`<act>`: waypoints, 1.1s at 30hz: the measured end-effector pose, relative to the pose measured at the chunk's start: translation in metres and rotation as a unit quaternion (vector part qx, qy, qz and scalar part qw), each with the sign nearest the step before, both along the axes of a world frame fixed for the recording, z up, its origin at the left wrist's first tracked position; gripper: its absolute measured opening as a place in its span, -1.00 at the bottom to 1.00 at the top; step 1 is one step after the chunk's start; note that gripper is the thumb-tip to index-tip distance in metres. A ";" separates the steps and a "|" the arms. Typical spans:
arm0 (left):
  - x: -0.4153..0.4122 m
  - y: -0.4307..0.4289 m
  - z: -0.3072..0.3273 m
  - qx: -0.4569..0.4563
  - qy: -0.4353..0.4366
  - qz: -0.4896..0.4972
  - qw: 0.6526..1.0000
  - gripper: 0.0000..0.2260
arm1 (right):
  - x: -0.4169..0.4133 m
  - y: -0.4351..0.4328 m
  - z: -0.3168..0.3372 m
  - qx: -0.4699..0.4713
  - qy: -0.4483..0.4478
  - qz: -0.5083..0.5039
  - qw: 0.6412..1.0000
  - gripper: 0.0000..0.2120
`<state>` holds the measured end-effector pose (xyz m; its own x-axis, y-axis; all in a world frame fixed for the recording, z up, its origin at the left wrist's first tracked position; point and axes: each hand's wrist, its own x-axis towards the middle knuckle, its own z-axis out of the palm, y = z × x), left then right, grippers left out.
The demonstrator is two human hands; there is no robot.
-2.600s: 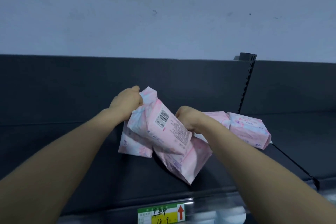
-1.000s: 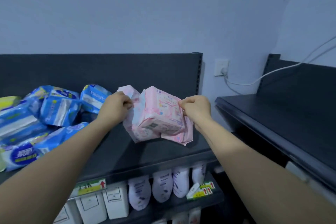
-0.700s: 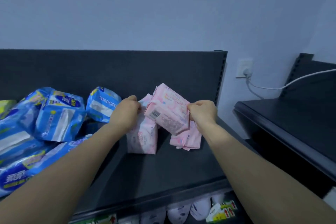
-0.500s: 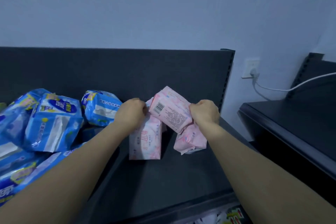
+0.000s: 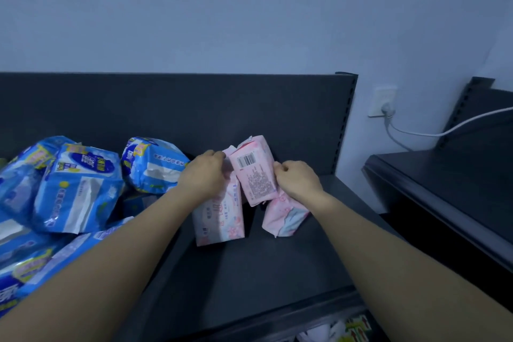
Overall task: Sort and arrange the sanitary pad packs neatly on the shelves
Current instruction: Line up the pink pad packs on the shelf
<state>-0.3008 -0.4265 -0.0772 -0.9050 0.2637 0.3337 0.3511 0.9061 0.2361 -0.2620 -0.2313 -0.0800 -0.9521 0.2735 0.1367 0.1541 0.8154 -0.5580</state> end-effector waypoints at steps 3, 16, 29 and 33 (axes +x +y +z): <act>0.006 0.005 0.011 0.052 0.030 -0.002 0.998 -0.70 | 0.020 0.010 0.004 0.024 0.033 0.031 0.999 -0.69; 0.081 0.103 0.055 -0.026 0.192 -0.102 0.976 -0.74 | 0.157 0.108 0.029 0.168 -0.004 -0.042 0.985 -0.57; 0.236 0.280 0.031 -0.104 0.166 -0.296 0.935 -0.66 | 0.372 0.241 0.037 0.263 -0.074 -0.193 0.942 -0.58; 0.296 0.334 0.027 -0.101 0.162 -0.341 0.920 -0.67 | 0.447 0.277 0.039 0.272 -0.098 -0.246 0.925 -0.56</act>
